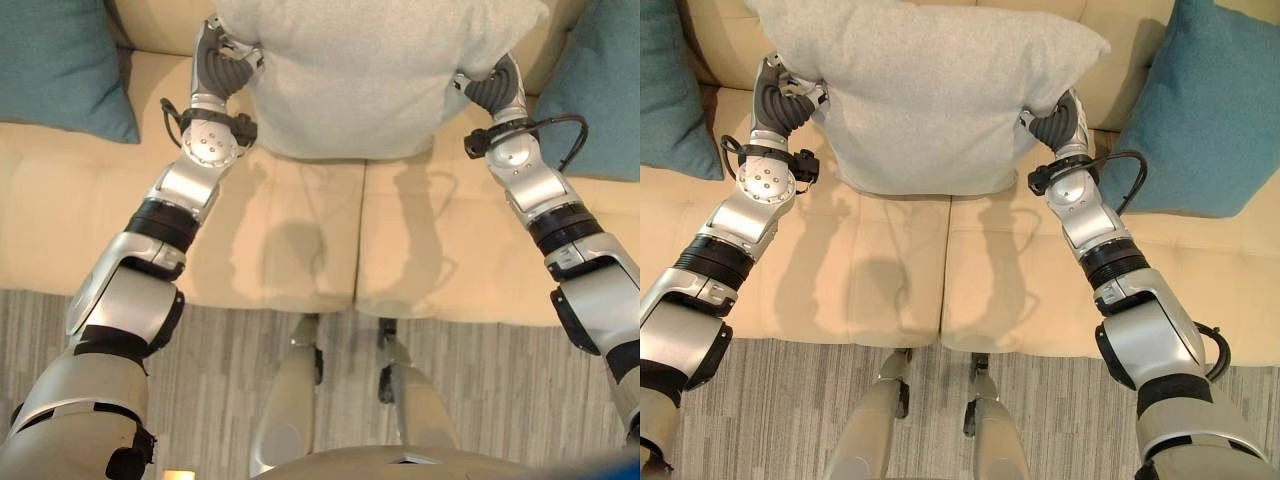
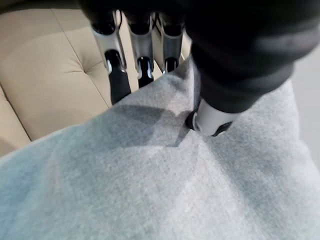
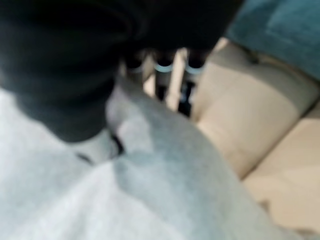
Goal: Pick up all the scattered cushions and arrange them neatly on the sofa.
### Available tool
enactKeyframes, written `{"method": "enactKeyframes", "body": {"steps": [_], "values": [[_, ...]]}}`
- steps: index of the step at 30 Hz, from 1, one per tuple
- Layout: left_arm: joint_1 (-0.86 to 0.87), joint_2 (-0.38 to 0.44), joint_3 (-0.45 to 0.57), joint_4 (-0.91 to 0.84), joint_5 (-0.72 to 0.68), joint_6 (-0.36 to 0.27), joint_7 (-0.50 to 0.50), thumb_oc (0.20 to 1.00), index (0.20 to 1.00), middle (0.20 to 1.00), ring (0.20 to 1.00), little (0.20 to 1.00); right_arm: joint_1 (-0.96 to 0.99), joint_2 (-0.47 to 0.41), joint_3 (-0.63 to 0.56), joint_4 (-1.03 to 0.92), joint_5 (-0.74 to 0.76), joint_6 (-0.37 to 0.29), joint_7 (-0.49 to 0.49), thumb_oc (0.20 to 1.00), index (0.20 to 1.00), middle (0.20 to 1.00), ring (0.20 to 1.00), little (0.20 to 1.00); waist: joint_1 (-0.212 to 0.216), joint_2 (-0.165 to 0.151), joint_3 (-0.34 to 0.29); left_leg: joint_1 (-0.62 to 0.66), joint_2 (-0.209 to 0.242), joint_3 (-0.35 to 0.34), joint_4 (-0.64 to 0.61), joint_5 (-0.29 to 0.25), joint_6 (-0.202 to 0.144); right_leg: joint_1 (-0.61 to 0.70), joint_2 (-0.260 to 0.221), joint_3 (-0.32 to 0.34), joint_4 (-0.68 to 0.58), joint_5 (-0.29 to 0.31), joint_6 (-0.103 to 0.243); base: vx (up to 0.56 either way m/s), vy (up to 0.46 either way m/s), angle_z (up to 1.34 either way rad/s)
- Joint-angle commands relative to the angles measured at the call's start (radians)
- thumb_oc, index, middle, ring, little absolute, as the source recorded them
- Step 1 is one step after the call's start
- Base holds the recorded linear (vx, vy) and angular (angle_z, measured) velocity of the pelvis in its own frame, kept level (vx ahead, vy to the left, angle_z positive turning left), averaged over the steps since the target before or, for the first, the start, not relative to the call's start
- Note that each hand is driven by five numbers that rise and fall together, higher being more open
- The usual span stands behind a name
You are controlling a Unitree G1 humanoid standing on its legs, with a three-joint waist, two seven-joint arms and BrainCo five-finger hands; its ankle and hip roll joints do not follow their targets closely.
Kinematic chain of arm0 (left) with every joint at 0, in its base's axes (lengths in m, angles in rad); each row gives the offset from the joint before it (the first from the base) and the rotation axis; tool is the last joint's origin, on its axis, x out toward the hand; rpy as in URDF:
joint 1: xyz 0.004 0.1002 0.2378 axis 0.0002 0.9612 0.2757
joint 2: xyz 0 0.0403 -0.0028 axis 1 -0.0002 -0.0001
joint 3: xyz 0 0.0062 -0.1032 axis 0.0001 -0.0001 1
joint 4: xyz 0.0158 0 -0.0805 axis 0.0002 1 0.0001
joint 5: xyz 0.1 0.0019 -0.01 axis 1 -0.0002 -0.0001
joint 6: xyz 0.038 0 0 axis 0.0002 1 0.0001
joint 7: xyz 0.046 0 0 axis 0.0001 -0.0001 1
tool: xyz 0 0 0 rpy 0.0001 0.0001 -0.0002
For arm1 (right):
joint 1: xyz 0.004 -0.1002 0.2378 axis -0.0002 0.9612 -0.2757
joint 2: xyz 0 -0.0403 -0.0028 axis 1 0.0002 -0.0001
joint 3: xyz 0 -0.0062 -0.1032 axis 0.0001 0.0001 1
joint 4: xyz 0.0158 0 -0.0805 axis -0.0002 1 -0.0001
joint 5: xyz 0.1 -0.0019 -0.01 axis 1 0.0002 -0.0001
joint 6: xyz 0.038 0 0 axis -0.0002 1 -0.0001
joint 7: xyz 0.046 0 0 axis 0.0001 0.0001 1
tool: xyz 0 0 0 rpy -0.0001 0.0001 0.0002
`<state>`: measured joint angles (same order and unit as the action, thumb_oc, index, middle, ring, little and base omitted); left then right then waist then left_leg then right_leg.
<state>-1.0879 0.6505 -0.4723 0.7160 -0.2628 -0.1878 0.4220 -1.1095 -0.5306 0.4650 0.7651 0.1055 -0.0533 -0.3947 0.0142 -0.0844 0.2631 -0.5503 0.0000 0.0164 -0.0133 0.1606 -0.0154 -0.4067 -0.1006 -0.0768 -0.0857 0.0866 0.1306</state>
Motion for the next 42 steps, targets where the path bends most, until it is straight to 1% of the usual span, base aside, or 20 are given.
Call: {"method": "enactKeyframes", "body": {"steps": [1, 7, 8, 9, 10, 11, 16, 21, 25, 29, 31, 32, 34, 35, 36, 37, 39, 40, 41, 42], "values": [[-0.145, -0.009, -0.036, 0.076, 0.016, -0.039, -0.015, 0.2, 0.2, 0.2, 0.2, 0.2, -0.083, 0.012, 0.005, 0.027, 0.038, -0.05, -0.001, 0.2, 0.2, 0.2, 0.2, 0.2, 0.014, -0.022, 0.0, 0.011, -0.015, 0.042, 0.15, -0.194, -0.037, -0.037, -0.043, -0.012, 0.085, 0.031, 0.057, -0.05, -0.001, -0.03], [-0.201, -0.012, -0.044, 0.132, 0.018, -0.025, 0.0, 0.2, 0.2, 0.2, 0.2, 0.2, -0.121, 0.021, 0.015, 0.068, 0.027, -0.032, -0.02, 0.2, 0.2, 0.2, 0.2, 0.2, 0.004, -0.028, 0.0, -0.031, -0.014, 0.036, 0.153, -0.186, -0.036, -0.074, -0.044, -0.013, 0.088, 0.045, 0.062, -0.01, -0.001, 0.0], [-0.215, -0.013, -0.046, 0.147, 0.02, -0.023, 0.004, 0.438, 0.438, 0.438, 0.438, 0.438, -0.133, 0.021, 0.018, 0.076, 0.017, -0.028, -0.027, 0.354, 0.354, 0.354, 0.354, 0.354, 0.003, -0.029, 0.001, -0.036, -0.014, 0.036, 0.153, -0.184, -0.037, -0.079, -0.044, -0.014, 0.089, 0.045, 0.062, 0.0, 0.0, 0.0], [-0.251, -0.015, -0.055, 0.177, 0.03, -0.013, 0.017, 0.862, 0.862, 0.862, 0.862, 0.862, -0.167, 0.019, 0.034, 0.11, -0.003, -0.017, -0.04, 0.633, 0.633, 0.633, 0.633, 0.633, 0.002, -0.032, 0.0, -0.044, -0.015, 0.035, 0.15, -0.182, -0.036, -0.09, -0.043, -0.013, 0.09, 0.047, 0.062, 0.0, 0.0, 0.0], [-0.253, -0.015, -0.056, 0.178, 0.03, -0.014, 0.016, 1.0, 1.0, 1.0, 1.0, 1.0, -0.168, 0.019, 0.034, 0.111, -0.002, -0.017, -0.04, 0.909, 0.909, 0.909, 0.909, 0.909, 0.002, -0.032, 0.0, -0.045, -0.015, 0.034, 0.151, -0.182, -0.036, -0.09, -0.043, -0.013, 0.09, 0.047, 0.062, 0.0, 0.0, 0.0], [-0.272, -0.021, -0.06, 0.197, 0.034, -0.008, 0.026, 1.0, 1.0, 1.0, 1.0, 1.0, -0.184, 0.023, 0.039, 0.128, 0.002, -0.013, -0.048, 1.0, 1.0, 1.0, 1.0, 1.0, 0.003, -0.032, 0.0, -0.048, -0.015, 0.033, 0.148, -0.181, -0.036, -0.093, -0.043, -0.015, 0.089, 0.047, 0.062, 0.0, 0.0, 0.0], [-0.358, -0.038, -0.079, 0.268, 0.018, 0.007, 0.043, 1.0, 1.0, 1.0, 1.0, 1.0, -0.283, 0.009, 0.095, 0.238, 0.011, 0.025, -0.049, 1.0, 1.0, 1.0, 1.0, 1.0, 0.012, -0.035, 0.006, -0.051, -0.017, 0.029, 0.137, -0.172, -0.041, -0.102, -0.043, -0.026, 0.086, 0.052, 0.064, 0.0, -0.007, 0.01], [-0.398, -0.023, -0.097, 0.303, 0.054, 0.033, 0.081, 1.0, 1.0, 1.0, 1.0, 1.0, -0.367, -0.036, 0.131, 0.291, -0.041, 0.071, -0.106, 1.0, 1.0, 1.0, 1.0, 1.0, 0.022, -0.036, -0.004, -0.039, -0.022, 0.021, 0.131, -0.173, -0.039, -0.087, -0.043, -0.031, 0.076, 0.05, 0.064, 0.02, -0.016, 0.05], [-0.394, -0.012, -0.093, 0.297, 0.064, 0.041, 0.091, 1.0, 1.0, 1.0, 1.0, 1.0, -0.359, -0.055, 0.124, 0.296, -0.035, 0.081, -0.108, 1.0, 1.0, 1.0, 1.0, 1.0, 0.023, -0.037, -0.01, -0.026, -0.021, 0.017, 0.128, -0.175, -0.038, -0.074, -0.041, -0.035, 0.073, 0.047, 0.063, 0.02, -0.012, 0.05], [-0.352, 0.045, -0.065, 0.236, 0.071, 0.033, 0.098, 1.0, 1.0, 1.0, 1.0, 1.0, -0.332, -0.122, 0.112, 0.266, -0.014, 0.072, -0.102, 1.0, 1.0, 1.0, 1.0, 1.0, 0.023, -0.043, -0.019, -0.011, -0.021, 0.016, 0.12, -0.174, -0.038, -0.06, -0.039, -0.035, 0.069, 0.05, 0.064, 0.01, -0.006, 0.0], [-0.291, 0.121, -0.032, 0.164, 0.078, 0.023, 0.093, 1.0, 1.0, 1.0, 1.0, 1.0, -0.278, -0.205, 0.098, 0.211, -0.012, 0.059, -0.085, 1.0, 1.0, 1.0, 1.0, 1.0, 0.021, -0.047, -0.025, 0.004, -0.017, 0.018, 0.123, -0.18, -0.039, -0.046, -0.036, -0.035, 0.07, 0.042, 0.06, 0.0, 0.0, 0.0], [-0.288, 0.121, -0.03, 0.161, 0.079, 0.024, 0.093, 1.0, 1.0, 1.0, 1.0, 1.0, -0.276, -0.205, 0.097, 0.209, -0.013, 0.06, -0.085, 1.0, 1.0, 1.0, 1.0, 1.0, 0.022, -0.046, -0.025, 0.005, -0.017, 0.019, 0.123, -0.18, -0.039, -0.045, -0.036, -0.035, 0.07, 0.042, 0.06, 0.03, -0.02, 0.01], [-0.168, 0.184, 0.044, 0.033, 0.065, -0.004, 0.084, 1.0, 1.0, 1.0, 1.0, 1.0, -0.163, -0.275, 0.042, 0.12, 0.0, 0.042, -0.065, 1.0, 1.0, 1.0, 1.0, 1.0, 0.022, -0.051, -0.035, 0.034, -0.014, 0.018, 0.122, -0.189, -0.039, -0.019, -0.032, -0.035, 0.067, 0.035, 0.056, 0.04, -0.026, -0.01], [-0.159, 0.184, 0.049, 0.027, 0.066, -0.002, 0.084, 1.0, 1.0, 1.0, 1.0, 1.0, -0.157, -0.275, 0.041, 0.116, -0.002, 0.044, -0.066, 1.0, 1.0, 1.0, 1.0, 1.0, 0.021, -0.05, -0.037, 0.036, -0.014, 0.018, 0.121, -0.19, -0.039, -0.017, -0.032, -0.035, 0.066, 0.035, 0.056, 0.0, 0.0, 0.0], [-0.099, 0.203, 0.087, -0.024, 0.05, -0.015, 0.072, 1.0, 1.0, 1.0, 1.0, 1.0, -0.095, -0.297, 0.003, 0.075, 0.001, 0.038, -0.055, 1.0, 1.0, 1.0, 1.0, 1.0, 0.022, -0.05, -0.04, 0.047, -0.013, 0.019, 0.123, -0.193, -0.04, -0.006, -0.032, -0.037, 0.066, 0.03, 0.054, 0.05, -0.028, 0.02], [0.034, 0.233, 0.161, -0.125, 0.034, -0.032, 0.045, 1.0, 1.0, 1.0, 1.0, 1.0, 0.038, -0.33, -0.064, -0.019, -0.011, 0.027, -0.032, 1.0, 1.0, 1.0, 1.0, 1.0, 0.018, -0.051, -0.05, 0.081, -0.012, 0.019, 0.11, -0.192, -0.039, 0.017, -0.031, -0.039, 0.062, 0.026, 0.052, 0.09, -0.035, 0.0], [0.1, 0.241, 0.197, -0.16, 0.025, -0.042, 0.028, 1.0, 1.0, 1.0, 1.0, 1.0, 0.106, -0.34, -0.104, -0.048, -0.009, 0.015, -0.017, 1.0, 1.0, 1.0, 1.0, 1.0, 0.015, -0.05, -0.058, 0.098, -0.012, 0.021, 0.104, -0.191, -0.039, 0.033, -0.031, -0.041, 0.058, 0.024, 0.051, 0.07, -0.019, -0.01], [0.235, 0.263, 0.263, -0.238, 0.019, -0.051, -0.02, 1.0, 1.0, 1.0, 1.0, 1.0, 0.254, -0.361, -0.172, -0.107, -0.002, -0.001, 0.031, 1.0, 1.0, 1.0, 1.0, 1.0, 0.013, -0.045, -0.067, 0.135, -0.012, 0.024, 0.092, -0.196, -0.042, 0.061, -0.028, -0.042, 0.056, 0.016, 0.048, 0.03, -0.005, -0.03], [0.242, 0.263, 0.267, -0.244, 0.02, -0.05, -0.02, 1.0, 1.0, 1.0, 1.0, 1.0, 0.261, -0.361, -0.176, -0.113, -0.003, 0.001, 0.032, 1.0, 1.0, 1.0, 1.0, 1.0, 0.011, -0.046, -0.07, 0.133, -0.015, 0.024, 0.088, -0.189, -0.041, 0.058, -0.03, -0.043, 0.055, 0.019, 0.048, 0.08, -0.024, -0.06], [0.39, 0.256, 0.337, -0.306, 0.015, -0.049, -0.06, 1.0, 1.0, 1.0, 1.0, 1.0, 0.408, -0.342, -0.236, -0.169, 0.027, -0.015, 0.093, 1.0, 1.0, 1.0, 1.0, 1.0, 0.01, -0.045, -0.075, 0.162, -0.011, 0.027, 0.085, -0.193, -0.041, 0.084, -0.029, -0.043, 0.055, 0.012, 0.044, 0.08, -0.02, -0.09]]}}
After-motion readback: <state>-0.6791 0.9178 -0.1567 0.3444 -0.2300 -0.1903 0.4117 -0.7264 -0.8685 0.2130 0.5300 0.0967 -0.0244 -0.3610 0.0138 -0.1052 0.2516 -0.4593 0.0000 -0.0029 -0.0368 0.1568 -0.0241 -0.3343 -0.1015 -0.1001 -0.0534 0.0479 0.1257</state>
